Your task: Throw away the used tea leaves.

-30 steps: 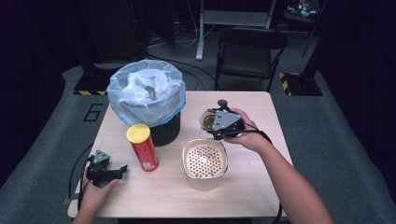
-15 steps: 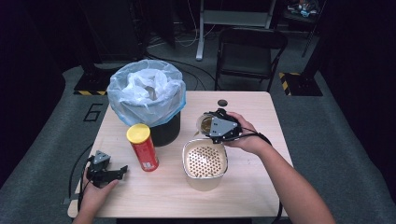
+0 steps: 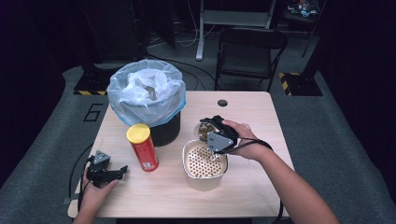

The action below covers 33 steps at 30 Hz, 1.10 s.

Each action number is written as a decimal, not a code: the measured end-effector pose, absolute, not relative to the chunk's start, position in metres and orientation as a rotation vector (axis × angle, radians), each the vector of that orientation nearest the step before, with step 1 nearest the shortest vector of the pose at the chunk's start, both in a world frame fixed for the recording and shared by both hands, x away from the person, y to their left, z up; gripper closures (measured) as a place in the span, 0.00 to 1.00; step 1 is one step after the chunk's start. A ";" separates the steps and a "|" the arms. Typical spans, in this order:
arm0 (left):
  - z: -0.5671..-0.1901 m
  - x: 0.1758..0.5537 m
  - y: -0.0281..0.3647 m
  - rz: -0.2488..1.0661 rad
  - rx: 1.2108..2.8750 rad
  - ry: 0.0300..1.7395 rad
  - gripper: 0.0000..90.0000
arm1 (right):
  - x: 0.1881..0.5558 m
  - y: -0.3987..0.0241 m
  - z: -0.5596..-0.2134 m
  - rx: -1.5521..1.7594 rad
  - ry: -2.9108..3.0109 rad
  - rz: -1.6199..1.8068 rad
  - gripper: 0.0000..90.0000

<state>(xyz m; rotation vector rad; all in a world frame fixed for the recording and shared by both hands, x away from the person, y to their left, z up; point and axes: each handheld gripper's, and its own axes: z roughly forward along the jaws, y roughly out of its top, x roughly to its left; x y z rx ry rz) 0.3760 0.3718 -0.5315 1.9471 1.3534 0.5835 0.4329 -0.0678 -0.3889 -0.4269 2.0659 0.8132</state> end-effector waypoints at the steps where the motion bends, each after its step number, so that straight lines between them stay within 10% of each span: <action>1: -0.531 0.376 0.372 0.583 1.947 1.353 0.14 | 0.433 -0.068 -0.389 -0.427 2.066 0.813 0.37; 33: -0.531 0.376 0.372 0.583 1.948 1.353 0.14 | 0.384 -0.045 -0.417 -0.949 1.532 0.147 0.36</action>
